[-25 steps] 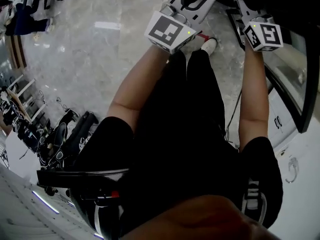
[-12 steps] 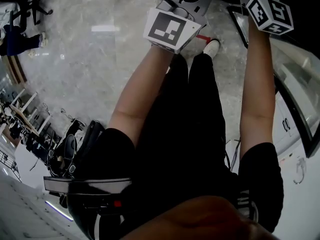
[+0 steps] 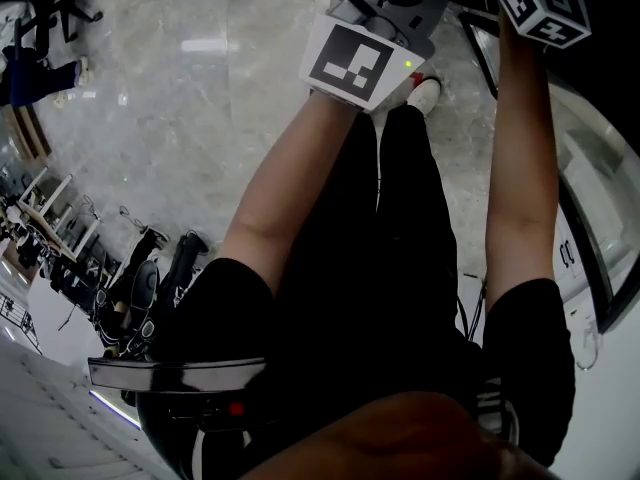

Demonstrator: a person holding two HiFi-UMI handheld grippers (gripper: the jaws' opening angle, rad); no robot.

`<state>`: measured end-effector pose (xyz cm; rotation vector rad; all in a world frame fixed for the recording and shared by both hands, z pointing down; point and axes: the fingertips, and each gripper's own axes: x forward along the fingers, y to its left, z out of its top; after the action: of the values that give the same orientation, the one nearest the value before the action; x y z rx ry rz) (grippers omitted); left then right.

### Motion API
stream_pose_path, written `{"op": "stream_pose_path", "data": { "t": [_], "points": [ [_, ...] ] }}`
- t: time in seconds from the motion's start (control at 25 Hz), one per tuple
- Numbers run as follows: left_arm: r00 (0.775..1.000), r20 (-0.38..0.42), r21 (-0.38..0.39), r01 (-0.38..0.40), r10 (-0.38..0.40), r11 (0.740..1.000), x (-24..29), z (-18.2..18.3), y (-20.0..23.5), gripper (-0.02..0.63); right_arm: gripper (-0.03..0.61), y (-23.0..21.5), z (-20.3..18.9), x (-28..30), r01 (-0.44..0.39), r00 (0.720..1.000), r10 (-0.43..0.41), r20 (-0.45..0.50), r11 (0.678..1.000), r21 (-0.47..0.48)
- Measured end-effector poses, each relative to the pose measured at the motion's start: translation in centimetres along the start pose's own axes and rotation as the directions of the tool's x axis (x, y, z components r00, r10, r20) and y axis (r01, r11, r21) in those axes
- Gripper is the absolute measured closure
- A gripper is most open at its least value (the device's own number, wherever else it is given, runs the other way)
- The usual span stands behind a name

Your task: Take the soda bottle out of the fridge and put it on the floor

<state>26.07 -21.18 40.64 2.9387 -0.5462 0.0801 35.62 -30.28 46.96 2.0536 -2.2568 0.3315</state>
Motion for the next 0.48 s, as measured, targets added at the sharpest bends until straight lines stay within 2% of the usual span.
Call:
{"op": "stream_pose_path", "data": {
  "t": [0.12, 0.24, 0.28, 0.48],
  "points": [
    [1.000, -0.003, -0.009, -0.004, 0.004, 1.000, 0.0, -0.4, 0.3, 0.612, 0.224, 0.3, 0.0, 0.8, -0.011, 1.000, 0.011, -0.004, 0.999, -0.030],
    [1.000, -0.004, -0.016, -0.010, 0.010, 1.000, -0.2, -0.7, 0.5, 0.612, 0.228, 0.2, 0.5, 1.1, 0.018, 1.000, -0.018, 0.013, 0.998, -0.063],
    [1.000, -0.004, -0.018, -0.012, 0.012, 1.000, -0.3, -0.7, 0.5, 0.612, 0.254, 0.1, 0.5, 1.1, 0.027, 1.000, -0.026, 0.018, 0.997, -0.066],
    [1.000, 0.001, -0.018, -0.021, 0.021, 1.000, -0.7, -0.5, 0.8, 0.612, 0.259, 0.2, 1.3, 0.4, 0.013, 0.999, -0.010, 0.051, 0.998, -0.063]
  ]
}}
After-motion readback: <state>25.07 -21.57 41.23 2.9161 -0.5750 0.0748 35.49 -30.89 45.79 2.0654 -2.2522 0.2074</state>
